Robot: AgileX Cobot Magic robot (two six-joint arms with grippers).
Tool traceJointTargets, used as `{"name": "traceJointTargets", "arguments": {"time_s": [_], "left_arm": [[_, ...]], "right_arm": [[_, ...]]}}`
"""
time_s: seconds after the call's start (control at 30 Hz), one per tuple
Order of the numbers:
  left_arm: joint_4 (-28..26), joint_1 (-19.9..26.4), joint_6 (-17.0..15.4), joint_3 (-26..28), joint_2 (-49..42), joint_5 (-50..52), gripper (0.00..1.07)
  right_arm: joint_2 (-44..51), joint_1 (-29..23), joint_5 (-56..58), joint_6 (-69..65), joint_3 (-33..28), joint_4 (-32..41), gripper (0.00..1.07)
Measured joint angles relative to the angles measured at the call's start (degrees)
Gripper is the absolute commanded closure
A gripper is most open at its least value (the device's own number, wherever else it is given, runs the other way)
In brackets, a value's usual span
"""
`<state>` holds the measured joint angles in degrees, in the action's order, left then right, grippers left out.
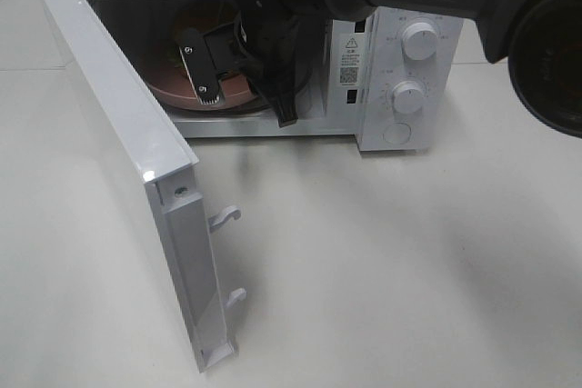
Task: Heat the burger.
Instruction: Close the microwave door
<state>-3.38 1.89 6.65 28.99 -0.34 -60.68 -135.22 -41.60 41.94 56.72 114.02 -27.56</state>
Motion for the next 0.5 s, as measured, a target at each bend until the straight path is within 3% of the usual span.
{"name": "traceJointTargets", "arguments": {"time_s": [0.5], "left_arm": [[0.0,0.0,0.0,0.0,0.0,0.0,0.05]], "right_arm": [[2.0,0.1,3.7,-1.0,-0.2,4.2,0.75]]}}
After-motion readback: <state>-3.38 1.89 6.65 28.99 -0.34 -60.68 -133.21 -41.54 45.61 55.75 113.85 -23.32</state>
